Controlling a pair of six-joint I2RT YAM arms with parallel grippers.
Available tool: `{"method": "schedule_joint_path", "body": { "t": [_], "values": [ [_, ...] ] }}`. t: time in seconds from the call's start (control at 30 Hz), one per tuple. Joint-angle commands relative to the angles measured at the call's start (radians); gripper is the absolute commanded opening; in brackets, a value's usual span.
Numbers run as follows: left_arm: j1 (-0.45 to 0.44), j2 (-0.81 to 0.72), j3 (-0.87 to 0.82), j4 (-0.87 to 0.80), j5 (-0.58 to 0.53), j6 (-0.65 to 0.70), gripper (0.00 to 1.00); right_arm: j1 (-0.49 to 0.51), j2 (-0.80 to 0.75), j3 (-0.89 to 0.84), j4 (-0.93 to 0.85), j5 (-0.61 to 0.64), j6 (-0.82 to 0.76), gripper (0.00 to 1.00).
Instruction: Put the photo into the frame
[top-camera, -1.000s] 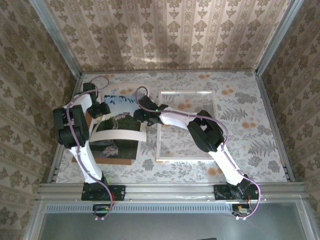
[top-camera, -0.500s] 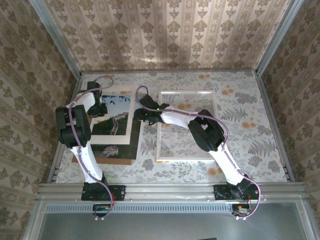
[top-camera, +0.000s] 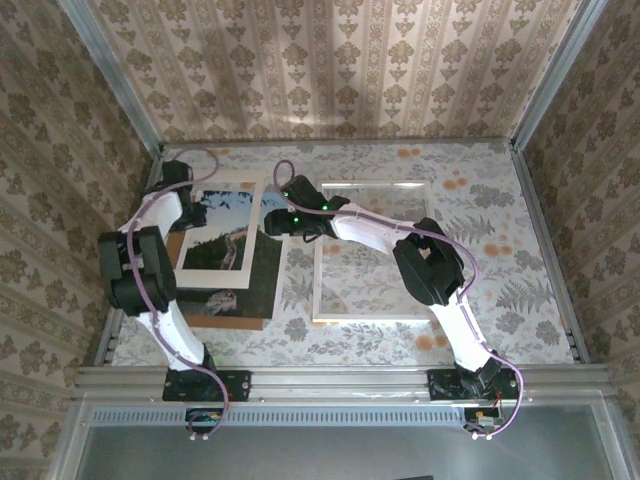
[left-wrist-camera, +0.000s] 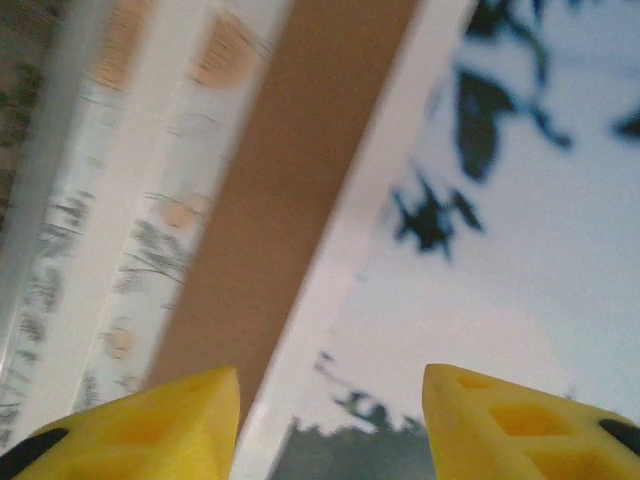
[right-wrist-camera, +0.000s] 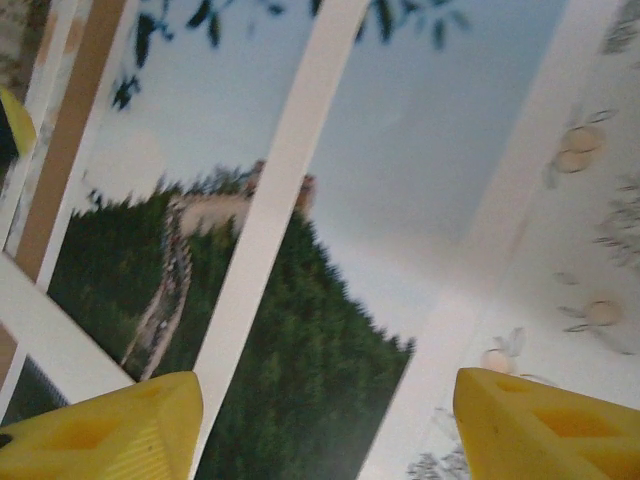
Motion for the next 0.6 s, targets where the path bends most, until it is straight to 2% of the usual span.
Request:
{"method": "schedule_joint_path", "body": {
  "t": [0.0, 0.1, 0.27, 0.4, 0.57],
  "values": [
    [0.109, 0.018, 0.033, 0.058, 0.027, -0.027, 0.68, 0.022, 0.038, 0.042, 0.061, -0.069, 0.0, 0.74],
    [0.173, 0.145, 0.154, -0.057, 0.093, -0.017, 0.77, 0.04, 0.096, 0.089, 0.108, -0.078, 0.048, 0.79],
    [0.197, 0.232, 0.217, -0.079, 0.016, 0.017, 0.93, 0.074, 0.181, 0.176, 0.15, -0.037, 0.106, 0.81],
    [0.218, 0.278, 0.271, -0.107, 0.067, 0.022, 0.93, 0.091, 0.259, 0.289, 0.074, 0.007, 0.138, 0.8],
    [0.229, 0.317, 0.283, -0.144, 0.217, -0.009, 0.88, 0.088, 0.285, 0.327, 0.002, 0.07, 0.148, 0.79]
  ]
}}
